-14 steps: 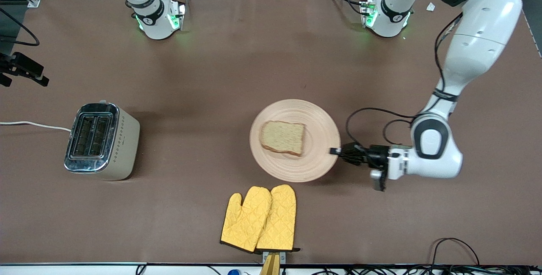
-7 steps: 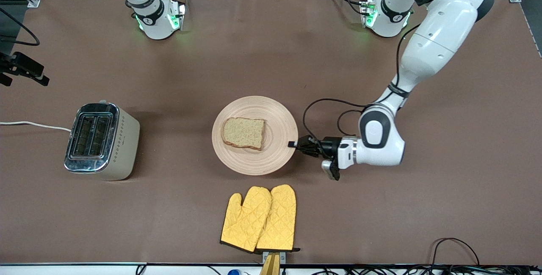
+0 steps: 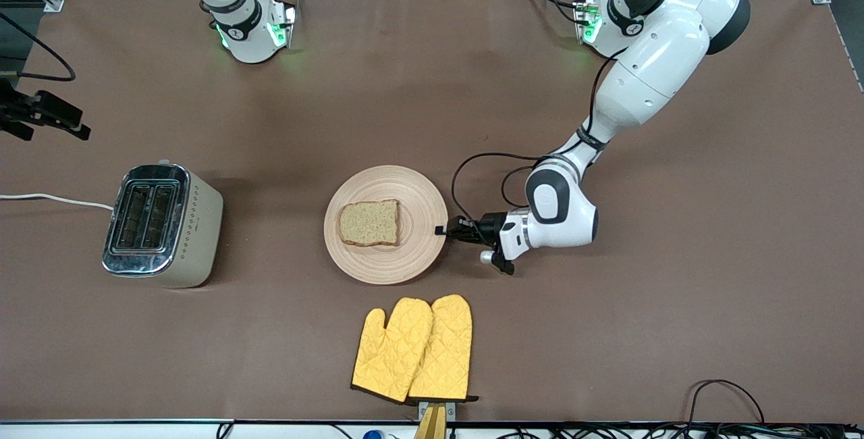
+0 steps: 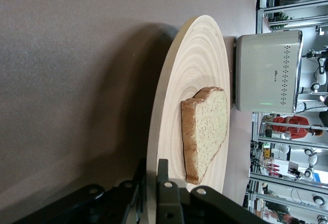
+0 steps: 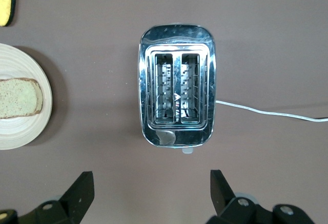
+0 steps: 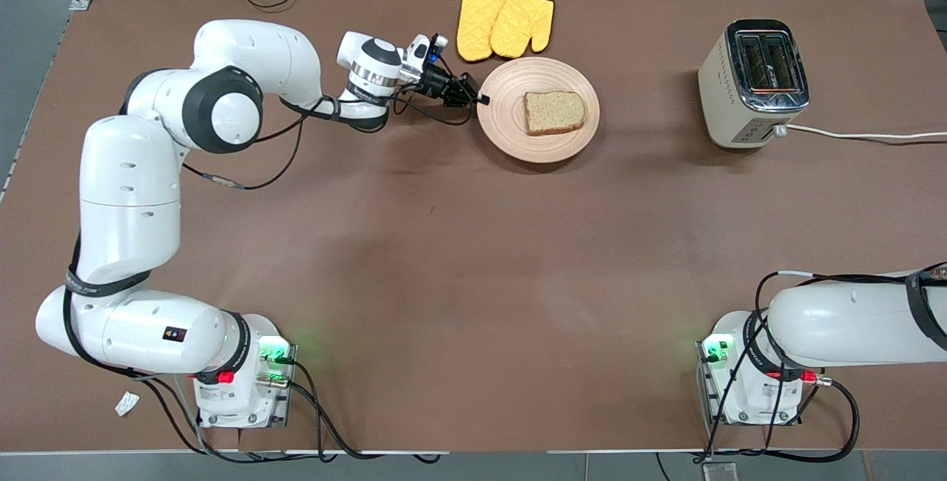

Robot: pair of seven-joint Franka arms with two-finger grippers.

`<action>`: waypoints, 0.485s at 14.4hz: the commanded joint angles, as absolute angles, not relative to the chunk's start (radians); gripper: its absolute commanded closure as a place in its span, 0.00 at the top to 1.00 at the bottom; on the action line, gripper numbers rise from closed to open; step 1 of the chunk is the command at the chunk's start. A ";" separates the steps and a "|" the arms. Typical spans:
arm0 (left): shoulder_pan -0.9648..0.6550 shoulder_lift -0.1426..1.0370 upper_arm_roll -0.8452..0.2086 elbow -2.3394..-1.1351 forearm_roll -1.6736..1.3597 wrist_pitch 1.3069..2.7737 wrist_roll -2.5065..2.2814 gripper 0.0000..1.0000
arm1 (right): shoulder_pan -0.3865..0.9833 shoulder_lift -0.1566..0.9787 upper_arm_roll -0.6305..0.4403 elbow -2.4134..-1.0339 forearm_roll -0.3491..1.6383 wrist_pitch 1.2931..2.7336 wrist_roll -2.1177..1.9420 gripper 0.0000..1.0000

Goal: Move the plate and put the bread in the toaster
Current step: 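Push the wooden plate with the left gripper toward the table middle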

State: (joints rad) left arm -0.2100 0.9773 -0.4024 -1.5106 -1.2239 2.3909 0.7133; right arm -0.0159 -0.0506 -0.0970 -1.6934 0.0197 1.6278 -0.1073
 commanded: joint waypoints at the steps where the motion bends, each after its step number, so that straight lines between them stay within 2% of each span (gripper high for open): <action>1: -0.202 0.965 -0.403 -1.506 -1.252 2.387 0.686 0.61 | 0.026 -0.029 -0.091 -1.707 0.024 1.646 -0.100 1.00; 2: -0.202 0.956 -0.403 -1.508 -1.249 2.405 0.684 0.96 | 0.053 -0.019 -0.091 -1.723 0.056 1.664 -0.095 1.00; 3: -0.195 0.950 -0.403 -1.508 -1.247 2.414 0.674 1.00 | 0.067 -0.015 -0.091 -1.750 0.089 1.699 -0.063 1.00; 7: -0.170 0.872 -0.339 -1.497 -1.243 2.416 0.507 1.00 | 0.205 0.052 -0.089 -1.818 0.114 1.838 0.064 1.00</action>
State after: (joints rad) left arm -0.1794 0.9427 -0.3756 -1.4817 -1.2268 2.4138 0.6043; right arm 0.1386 0.0282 -0.0840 -1.7876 0.1033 1.7902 -0.0002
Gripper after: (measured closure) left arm 0.251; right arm 0.000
